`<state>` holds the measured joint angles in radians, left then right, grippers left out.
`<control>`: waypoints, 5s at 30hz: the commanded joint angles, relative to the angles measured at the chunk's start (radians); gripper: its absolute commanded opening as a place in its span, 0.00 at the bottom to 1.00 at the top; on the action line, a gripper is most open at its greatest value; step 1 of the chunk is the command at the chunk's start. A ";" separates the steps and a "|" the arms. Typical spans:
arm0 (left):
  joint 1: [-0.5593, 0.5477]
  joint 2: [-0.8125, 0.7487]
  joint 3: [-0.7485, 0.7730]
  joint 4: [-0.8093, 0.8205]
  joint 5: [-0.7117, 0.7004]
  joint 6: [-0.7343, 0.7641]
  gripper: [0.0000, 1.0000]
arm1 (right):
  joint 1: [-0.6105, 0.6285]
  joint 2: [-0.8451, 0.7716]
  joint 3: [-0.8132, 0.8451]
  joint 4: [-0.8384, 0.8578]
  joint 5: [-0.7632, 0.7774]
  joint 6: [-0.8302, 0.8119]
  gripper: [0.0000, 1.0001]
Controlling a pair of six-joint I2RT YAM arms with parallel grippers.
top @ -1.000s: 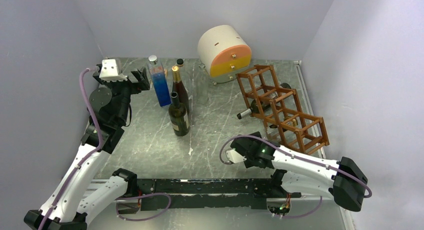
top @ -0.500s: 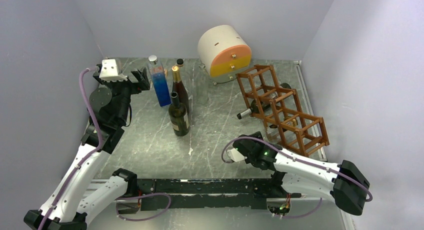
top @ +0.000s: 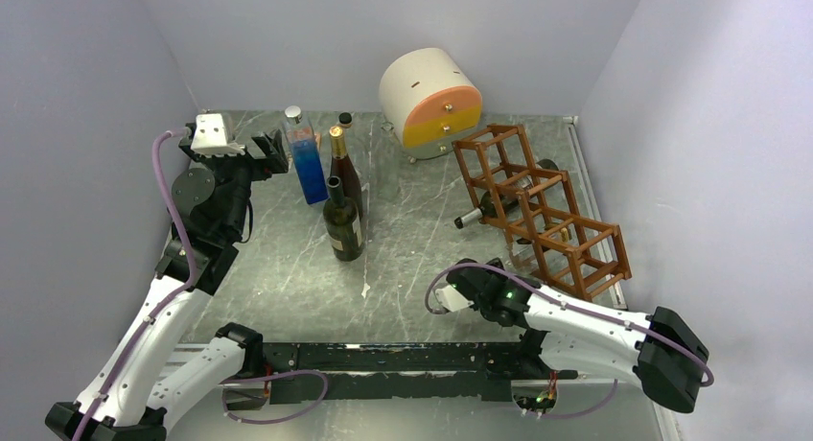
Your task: Take the wine bottle off the wine rack
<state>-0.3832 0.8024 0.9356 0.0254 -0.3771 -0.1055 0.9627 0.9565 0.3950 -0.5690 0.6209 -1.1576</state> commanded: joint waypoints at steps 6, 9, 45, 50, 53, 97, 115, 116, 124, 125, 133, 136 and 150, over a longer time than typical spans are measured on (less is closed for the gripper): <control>-0.008 0.003 0.011 0.020 0.014 -0.003 0.94 | 0.064 0.021 0.038 -0.051 -0.014 -0.019 0.02; -0.007 0.001 0.010 0.022 0.013 -0.002 0.94 | 0.092 0.045 0.060 -0.077 -0.035 -0.001 0.00; -0.009 0.010 0.008 0.022 0.020 -0.007 0.94 | 0.576 0.490 0.598 -0.287 0.152 0.671 0.00; -0.009 0.009 0.009 0.021 0.020 -0.007 0.94 | 0.623 0.495 0.727 -0.293 0.138 0.696 0.00; -0.010 0.006 0.009 0.022 0.023 -0.008 0.94 | 0.627 0.490 0.779 -0.261 0.094 0.689 0.00; -0.009 0.029 0.010 0.018 0.028 -0.011 0.94 | -0.216 0.629 1.207 0.180 -0.726 0.917 0.00; -0.009 0.020 0.010 0.018 0.018 -0.011 0.94 | -0.217 0.724 1.264 0.165 -0.726 0.918 0.00; -0.009 0.019 0.009 0.019 0.017 -0.011 0.94 | -0.216 0.723 1.262 0.163 -0.727 0.922 0.00; -0.009 0.017 0.011 0.018 0.020 -0.013 0.94 | -0.215 0.756 1.281 0.111 -0.707 0.924 0.00; -0.009 0.016 0.011 0.016 0.020 -0.013 0.94 | -0.214 0.761 1.284 0.105 -0.695 0.924 0.00; -0.009 0.015 0.010 0.017 0.015 -0.011 0.94 | -0.214 0.770 1.293 0.117 -0.668 0.932 0.38; -0.009 0.015 0.009 0.019 0.015 -0.012 0.94 | -0.213 0.758 1.297 0.121 -0.667 0.935 0.55; -0.009 0.018 0.009 0.019 0.015 -0.010 0.94 | -0.191 0.537 1.371 -0.018 -0.739 0.877 1.00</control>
<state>-0.3843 0.8284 0.9356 0.0250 -0.3626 -0.1123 0.7593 1.6691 1.7653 -0.5533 -0.0700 -0.2504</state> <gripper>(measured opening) 0.939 0.980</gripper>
